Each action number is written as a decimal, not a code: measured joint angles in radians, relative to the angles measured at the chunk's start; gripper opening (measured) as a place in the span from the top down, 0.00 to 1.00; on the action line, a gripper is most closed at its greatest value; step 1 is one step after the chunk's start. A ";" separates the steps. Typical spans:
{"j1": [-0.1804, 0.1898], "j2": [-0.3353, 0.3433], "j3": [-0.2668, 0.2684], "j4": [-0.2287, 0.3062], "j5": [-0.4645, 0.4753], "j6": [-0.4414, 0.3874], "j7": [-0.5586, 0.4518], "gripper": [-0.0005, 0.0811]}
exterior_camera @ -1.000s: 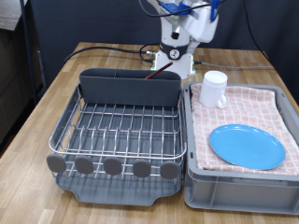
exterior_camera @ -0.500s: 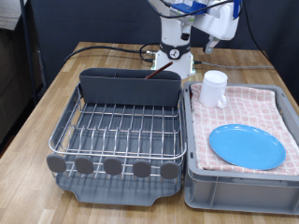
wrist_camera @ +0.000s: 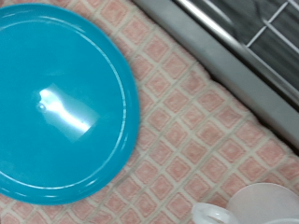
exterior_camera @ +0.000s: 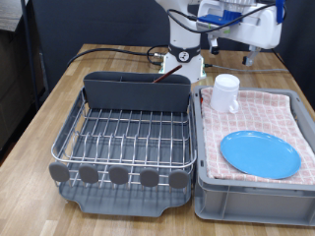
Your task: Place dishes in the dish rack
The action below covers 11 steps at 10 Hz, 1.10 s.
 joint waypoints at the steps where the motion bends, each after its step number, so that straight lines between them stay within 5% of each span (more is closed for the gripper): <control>1: 0.008 0.039 0.003 0.030 0.006 0.020 -0.001 0.01; 3: 0.018 0.115 0.009 0.092 0.013 0.026 -0.016 0.01; 8: 0.013 0.119 0.005 0.091 0.005 0.030 -0.014 0.01; 11: 0.017 0.147 -0.005 0.053 0.111 0.159 -0.108 0.01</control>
